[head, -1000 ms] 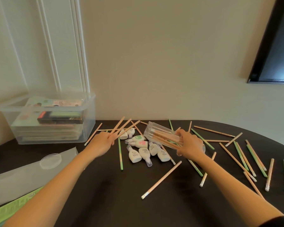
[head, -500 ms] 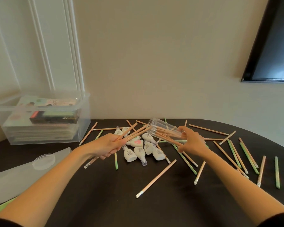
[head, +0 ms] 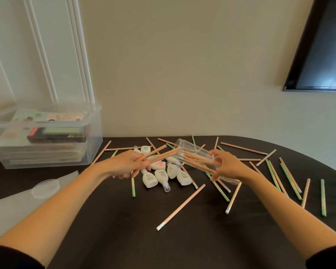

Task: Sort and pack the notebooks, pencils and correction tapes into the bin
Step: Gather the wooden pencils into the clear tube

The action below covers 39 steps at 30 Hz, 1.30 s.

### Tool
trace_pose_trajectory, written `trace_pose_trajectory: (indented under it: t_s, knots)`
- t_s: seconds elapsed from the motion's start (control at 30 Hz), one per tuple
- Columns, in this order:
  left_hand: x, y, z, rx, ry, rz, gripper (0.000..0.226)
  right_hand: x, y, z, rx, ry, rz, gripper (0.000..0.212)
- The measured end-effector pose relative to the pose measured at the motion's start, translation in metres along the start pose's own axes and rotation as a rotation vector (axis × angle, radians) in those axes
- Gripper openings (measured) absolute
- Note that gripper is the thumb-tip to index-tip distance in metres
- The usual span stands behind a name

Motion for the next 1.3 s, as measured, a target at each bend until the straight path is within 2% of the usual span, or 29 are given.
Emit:
trace_pose_trajectory:
  t_s: [0.1, 0.2, 0.3, 0.43, 0.53, 0.6, 0.7, 0.77, 0.87, 0.97, 1.03, 1.1, 1.13, 1.2, 1.27, 1.3]
  knots:
    - [-0.002, 0.006, -0.009, 0.072, -0.019, 0.127, 0.023, -0.002, -0.002, 0.008, -0.074, -0.091, -0.007, 0.067]
    - [-0.005, 0.017, -0.018, 0.074, -0.097, 0.263, 0.035, -0.005, -0.007, 0.017, -0.072, -0.152, -0.073, 0.071]
    - [-0.006, 0.023, -0.018, 0.011, -0.212, 0.321, 0.052, -0.008, -0.014, 0.02, -0.026, -0.159, -0.11, 0.072]
    - [-0.004, 0.022, -0.01, 0.031, -0.286, 0.34, 0.053, -0.011, -0.019, 0.018, -0.074, -0.166, -0.097, 0.069]
    - [0.005, 0.021, -0.018, 0.086, -0.26, 0.21, 0.04, -0.01, -0.016, 0.027, -0.187, -0.229, -0.111, 0.073]
    - [0.015, 0.015, -0.032, 0.155, -0.194, 0.002, 0.031, -0.009, -0.011, 0.038, -0.249, -0.272, -0.112, 0.073]
    - [0.027, -0.003, -0.058, 0.254, -0.036, -0.41, 0.017, -0.01, -0.001, 0.043, -0.06, -0.213, -0.043, 0.068]
    - [0.026, -0.016, -0.071, 0.267, 0.036, -0.62, 0.013, -0.014, 0.006, 0.042, 0.077, -0.164, 0.012, 0.068]
    - [0.024, -0.019, -0.091, 0.315, 0.194, -0.719, 0.012, -0.016, 0.017, 0.034, 0.198, -0.1, 0.051, 0.071]
    - [0.019, -0.025, -0.105, 0.237, 0.341, -0.829, 0.018, -0.017, 0.021, 0.028, 0.305, -0.051, 0.06, 0.06]
    - [0.011, -0.036, -0.105, 0.136, 0.384, -0.945, 0.021, -0.016, 0.021, 0.021, 0.366, -0.012, 0.038, 0.057]
    - [0.007, -0.045, -0.094, 0.1, 0.321, -1.066, 0.023, -0.014, 0.018, 0.015, 0.404, 0.04, -0.003, 0.058]
    - [0.009, -0.046, -0.086, 0.092, 0.248, -1.072, 0.027, -0.013, 0.017, 0.013, 0.417, 0.06, -0.019, 0.058]
    - [0.017, -0.039, -0.068, -0.05, 0.088, -0.932, 0.035, -0.01, 0.017, 0.014, 0.421, 0.07, -0.036, 0.059]
    - [0.025, -0.021, -0.061, -0.225, 0.05, -0.729, 0.035, -0.008, 0.019, 0.019, 0.396, 0.05, -0.044, 0.061]
    - [0.024, -0.013, -0.064, -0.235, 0.083, -0.647, 0.037, -0.006, 0.021, 0.023, 0.377, 0.035, -0.044, 0.063]
Point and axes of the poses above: each hand's wrist, its own x-axis towards the middle knuckle, its own y-axis out of the palm, z = x × y, the point moved 7 cm from there along x, towards the middle knuckle, and after that the axes turned 13 degrees about -z, right-handed, at the moved point
